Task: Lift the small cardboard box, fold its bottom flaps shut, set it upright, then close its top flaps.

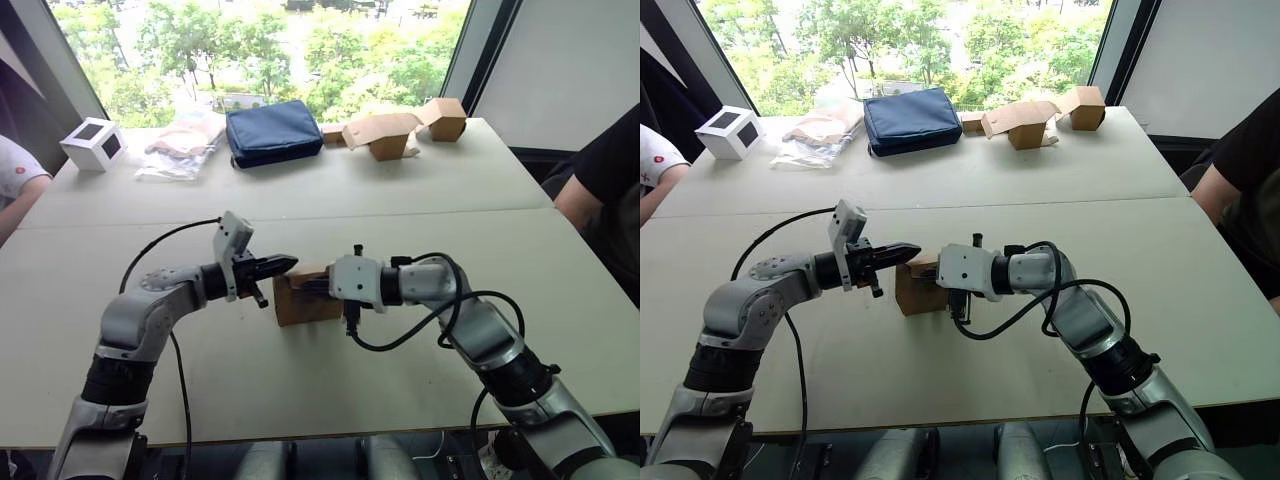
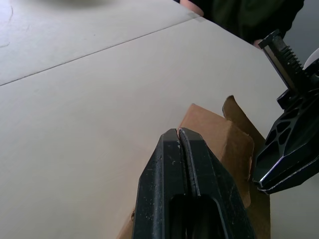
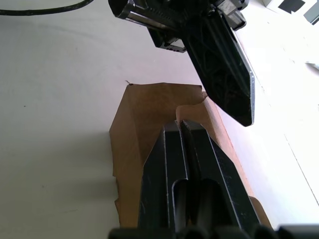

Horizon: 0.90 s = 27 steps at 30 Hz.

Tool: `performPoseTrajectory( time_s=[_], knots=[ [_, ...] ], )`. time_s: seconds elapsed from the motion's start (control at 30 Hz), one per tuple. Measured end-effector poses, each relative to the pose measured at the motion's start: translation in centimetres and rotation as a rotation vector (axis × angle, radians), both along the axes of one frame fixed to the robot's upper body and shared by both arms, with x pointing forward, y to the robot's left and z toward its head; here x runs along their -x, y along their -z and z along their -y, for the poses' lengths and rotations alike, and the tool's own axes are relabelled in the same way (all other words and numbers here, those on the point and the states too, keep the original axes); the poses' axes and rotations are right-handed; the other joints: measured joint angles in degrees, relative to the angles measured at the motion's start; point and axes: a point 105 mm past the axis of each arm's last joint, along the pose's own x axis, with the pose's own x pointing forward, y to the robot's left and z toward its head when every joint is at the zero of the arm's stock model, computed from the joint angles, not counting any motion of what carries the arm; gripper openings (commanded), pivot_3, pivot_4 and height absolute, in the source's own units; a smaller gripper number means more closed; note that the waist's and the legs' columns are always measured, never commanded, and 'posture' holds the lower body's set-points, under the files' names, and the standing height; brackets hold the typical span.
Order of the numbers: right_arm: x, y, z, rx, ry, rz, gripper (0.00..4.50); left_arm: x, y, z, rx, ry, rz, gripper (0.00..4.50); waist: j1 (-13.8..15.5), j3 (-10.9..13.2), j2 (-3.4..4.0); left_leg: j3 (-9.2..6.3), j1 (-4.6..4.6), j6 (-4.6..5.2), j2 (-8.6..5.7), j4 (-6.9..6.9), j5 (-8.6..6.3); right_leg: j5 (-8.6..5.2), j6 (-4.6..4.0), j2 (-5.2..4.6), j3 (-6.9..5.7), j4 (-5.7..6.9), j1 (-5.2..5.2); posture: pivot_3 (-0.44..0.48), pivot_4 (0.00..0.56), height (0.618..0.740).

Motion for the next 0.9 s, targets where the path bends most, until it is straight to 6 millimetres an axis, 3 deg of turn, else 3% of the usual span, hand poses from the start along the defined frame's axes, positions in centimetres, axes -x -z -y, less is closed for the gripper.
performPoseTrajectory(
  time_s=[0.43,0.9],
  knots=[
    [0.2,0.7,-0.2,0.027,-0.005,0.003,0.0,0.5,-0.3,1.2,0.021,-0.07,0.01,0.03,0.0,0.0,0.0,0.0,0.0,0.0,0.0,0.0,0.0,0.0,0.0,0.0,0.0,0.0,0.0,0.0,0.15,0.74],
    [-0.5,1.1,-0.5,0.085,0.006,0.056,0.0,0.1,0.9,0.2,0.046,-0.133,-0.025,0.03,0.0,0.0,0.0,0.0,0.0,-0.02,0.0,0.0,0.01,0.0,0.0,0.01,-0.01,0.0,0.01,0.0,0.15,0.74]
  ],
)
